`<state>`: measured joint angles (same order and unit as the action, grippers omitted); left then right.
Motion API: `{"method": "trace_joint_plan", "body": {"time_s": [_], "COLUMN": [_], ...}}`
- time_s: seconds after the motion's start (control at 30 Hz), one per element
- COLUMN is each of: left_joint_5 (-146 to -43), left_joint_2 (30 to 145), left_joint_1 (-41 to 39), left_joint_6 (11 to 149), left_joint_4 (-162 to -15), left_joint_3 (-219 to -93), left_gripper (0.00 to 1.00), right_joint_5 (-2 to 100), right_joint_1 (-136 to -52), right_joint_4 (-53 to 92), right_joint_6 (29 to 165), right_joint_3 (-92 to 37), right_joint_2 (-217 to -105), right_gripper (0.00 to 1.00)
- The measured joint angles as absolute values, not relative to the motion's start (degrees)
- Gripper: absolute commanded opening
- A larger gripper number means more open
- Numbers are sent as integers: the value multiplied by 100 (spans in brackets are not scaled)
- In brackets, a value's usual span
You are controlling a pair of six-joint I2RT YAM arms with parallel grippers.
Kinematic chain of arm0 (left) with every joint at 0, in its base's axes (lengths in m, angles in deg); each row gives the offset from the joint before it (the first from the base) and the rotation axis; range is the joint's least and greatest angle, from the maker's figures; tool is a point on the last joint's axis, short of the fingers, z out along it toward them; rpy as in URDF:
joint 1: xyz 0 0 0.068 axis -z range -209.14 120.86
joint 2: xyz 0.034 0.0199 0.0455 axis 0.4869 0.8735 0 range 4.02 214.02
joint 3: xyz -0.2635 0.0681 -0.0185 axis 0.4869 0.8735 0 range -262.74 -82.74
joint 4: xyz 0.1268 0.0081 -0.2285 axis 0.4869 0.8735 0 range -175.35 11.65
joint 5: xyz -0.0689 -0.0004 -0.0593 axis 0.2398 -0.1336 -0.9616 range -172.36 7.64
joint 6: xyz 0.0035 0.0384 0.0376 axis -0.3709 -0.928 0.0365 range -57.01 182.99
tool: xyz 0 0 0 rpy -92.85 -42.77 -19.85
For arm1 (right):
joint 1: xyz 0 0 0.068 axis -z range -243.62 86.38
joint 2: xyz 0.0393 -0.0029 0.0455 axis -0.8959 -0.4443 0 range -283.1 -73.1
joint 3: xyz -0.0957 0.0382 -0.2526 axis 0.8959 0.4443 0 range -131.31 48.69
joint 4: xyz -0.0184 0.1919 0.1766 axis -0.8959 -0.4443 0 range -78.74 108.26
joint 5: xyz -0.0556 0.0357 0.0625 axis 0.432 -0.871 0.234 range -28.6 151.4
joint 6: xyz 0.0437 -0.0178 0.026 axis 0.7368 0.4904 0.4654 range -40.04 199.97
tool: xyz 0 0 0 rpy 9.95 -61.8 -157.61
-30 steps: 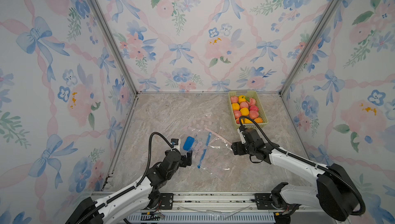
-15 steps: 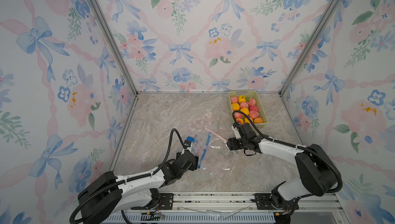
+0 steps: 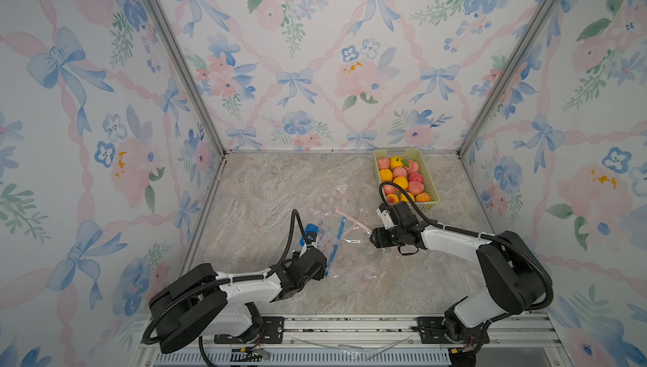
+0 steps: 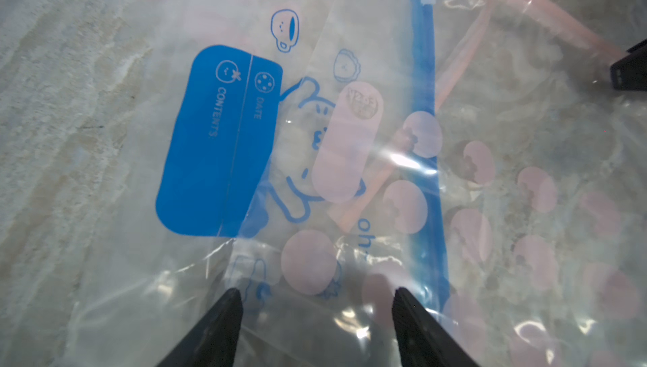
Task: Place the peach in a zip-top bag and seal the zipper
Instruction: Adjust the zipper food storage bag at the center of the board.
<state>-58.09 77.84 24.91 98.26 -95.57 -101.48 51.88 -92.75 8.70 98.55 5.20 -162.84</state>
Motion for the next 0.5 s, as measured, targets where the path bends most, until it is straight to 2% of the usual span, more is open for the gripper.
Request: {"method": "trace_joint_plan", "body": {"time_s": [0.17, 0.5], "left_joint_5": [-5715, -5577], "left_joint_2": [8012, 8307], "left_joint_1": [2486, 2294], "left_joint_6": [9883, 9856], "left_joint_4": [-9655, -9782], "left_joint_3": [-10242, -10397], "left_gripper": [63, 57], "right_joint_5": [4827, 4386], "right_joint_1": [-9253, -9253], "right_joint_4": [929, 1141], "right_joint_6": [10017, 10408], "right_joint_3": [682, 1331], "right_joint_2": [-16126, -15235], "right_gripper": [56, 56]}}
